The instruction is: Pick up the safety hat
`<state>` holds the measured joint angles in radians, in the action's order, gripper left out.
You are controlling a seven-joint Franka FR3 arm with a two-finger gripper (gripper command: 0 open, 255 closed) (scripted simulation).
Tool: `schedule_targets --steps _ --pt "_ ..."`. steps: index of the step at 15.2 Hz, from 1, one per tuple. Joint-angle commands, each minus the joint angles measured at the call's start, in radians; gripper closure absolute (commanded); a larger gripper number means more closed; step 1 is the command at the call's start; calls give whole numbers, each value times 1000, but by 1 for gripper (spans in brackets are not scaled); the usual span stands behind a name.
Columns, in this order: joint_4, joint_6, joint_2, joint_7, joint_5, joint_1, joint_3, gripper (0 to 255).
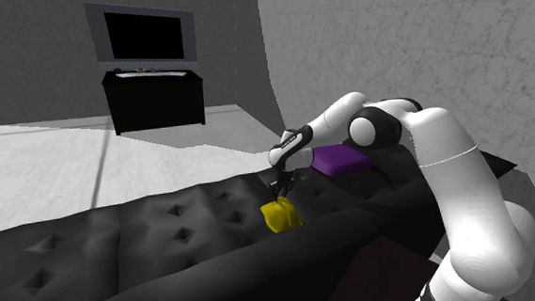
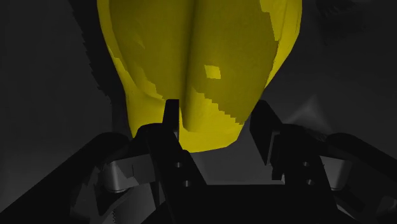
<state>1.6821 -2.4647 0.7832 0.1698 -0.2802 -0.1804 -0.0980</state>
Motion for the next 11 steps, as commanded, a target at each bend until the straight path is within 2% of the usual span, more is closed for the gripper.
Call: schedule_targets --steps 1,11 --pt "7 10 -16 -3 3 2 -3 255" --pt "28 88 -117 -22 22 13 -20 255"
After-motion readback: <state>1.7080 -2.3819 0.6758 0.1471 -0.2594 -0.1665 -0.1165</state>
